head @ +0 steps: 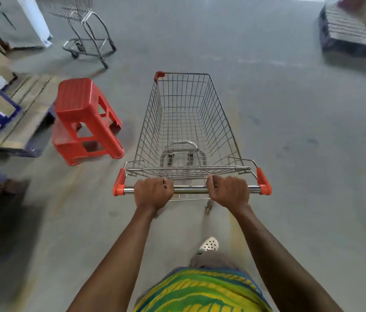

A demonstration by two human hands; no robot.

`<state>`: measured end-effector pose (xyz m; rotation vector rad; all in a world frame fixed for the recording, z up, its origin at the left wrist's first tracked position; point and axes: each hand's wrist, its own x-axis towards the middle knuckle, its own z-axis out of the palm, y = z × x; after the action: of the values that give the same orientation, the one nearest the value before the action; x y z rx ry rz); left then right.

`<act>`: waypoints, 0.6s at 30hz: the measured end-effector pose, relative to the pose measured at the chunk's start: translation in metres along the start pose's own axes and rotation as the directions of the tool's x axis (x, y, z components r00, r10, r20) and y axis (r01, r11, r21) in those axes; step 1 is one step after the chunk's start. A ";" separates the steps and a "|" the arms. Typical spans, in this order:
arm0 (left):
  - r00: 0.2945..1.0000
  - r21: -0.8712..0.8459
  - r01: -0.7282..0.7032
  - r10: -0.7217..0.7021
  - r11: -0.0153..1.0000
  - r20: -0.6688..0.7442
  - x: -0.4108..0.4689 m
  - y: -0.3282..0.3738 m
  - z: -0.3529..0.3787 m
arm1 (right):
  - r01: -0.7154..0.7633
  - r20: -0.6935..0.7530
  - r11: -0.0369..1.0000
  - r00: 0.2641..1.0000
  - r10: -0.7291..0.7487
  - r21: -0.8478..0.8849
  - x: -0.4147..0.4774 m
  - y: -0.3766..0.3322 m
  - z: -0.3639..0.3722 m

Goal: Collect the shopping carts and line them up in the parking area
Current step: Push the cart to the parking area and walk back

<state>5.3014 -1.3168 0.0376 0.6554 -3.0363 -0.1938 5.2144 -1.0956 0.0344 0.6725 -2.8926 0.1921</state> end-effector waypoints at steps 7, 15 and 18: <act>0.999 0.090 0.003 -0.007 0.996 0.044 0.091 0.041 -0.008 | 0.029 0.022 1.000 0.999 -0.029 0.003 0.089 0.042 0.008; 0.990 0.058 -0.019 0.011 0.998 0.138 0.182 0.062 -0.006 | 0.065 0.089 0.996 0.994 -0.070 0.060 0.169 0.070 0.015; 0.992 0.080 -0.017 0.007 0.997 0.126 0.214 0.067 -0.004 | 0.030 0.090 0.999 0.995 -0.033 0.038 0.191 0.074 0.022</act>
<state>5.0791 -1.3451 0.0510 0.6534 -3.1830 -0.1170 5.0092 -1.1149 0.0427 0.7514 -2.9687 0.2169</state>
